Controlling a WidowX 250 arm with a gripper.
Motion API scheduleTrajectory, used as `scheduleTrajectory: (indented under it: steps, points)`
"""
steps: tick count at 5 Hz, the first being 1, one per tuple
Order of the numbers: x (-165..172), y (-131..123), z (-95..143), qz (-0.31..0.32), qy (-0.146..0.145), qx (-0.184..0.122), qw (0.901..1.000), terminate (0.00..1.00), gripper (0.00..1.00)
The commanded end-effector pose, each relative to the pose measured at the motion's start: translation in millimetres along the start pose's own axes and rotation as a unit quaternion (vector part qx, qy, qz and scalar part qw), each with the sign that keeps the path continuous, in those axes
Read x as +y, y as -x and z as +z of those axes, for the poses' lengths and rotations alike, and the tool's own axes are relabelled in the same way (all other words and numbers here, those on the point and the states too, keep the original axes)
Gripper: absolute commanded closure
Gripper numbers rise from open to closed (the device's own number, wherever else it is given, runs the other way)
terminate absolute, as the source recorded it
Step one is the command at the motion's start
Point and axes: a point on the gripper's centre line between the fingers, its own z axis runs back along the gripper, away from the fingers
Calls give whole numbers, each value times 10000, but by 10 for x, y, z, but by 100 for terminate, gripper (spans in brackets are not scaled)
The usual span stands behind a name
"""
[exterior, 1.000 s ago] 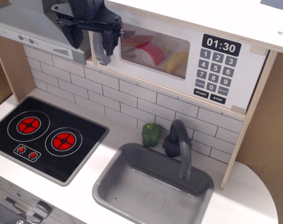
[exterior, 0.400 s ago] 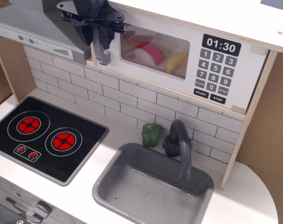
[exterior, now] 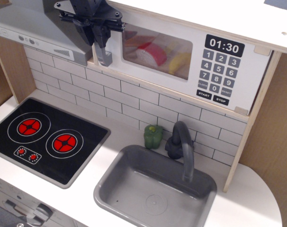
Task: Open microwave
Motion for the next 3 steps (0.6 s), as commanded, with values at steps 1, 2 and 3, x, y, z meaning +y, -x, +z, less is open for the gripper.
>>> scheduleTrajectory:
  steps: [1,2,3]
  points:
    - [3,132,208,-143,4,-262,9996,0,100]
    - [-42,321,292,-184,57,-126,9997,0,100]
    - [-150,545,425,-196,-127,-11,9997,0,100]
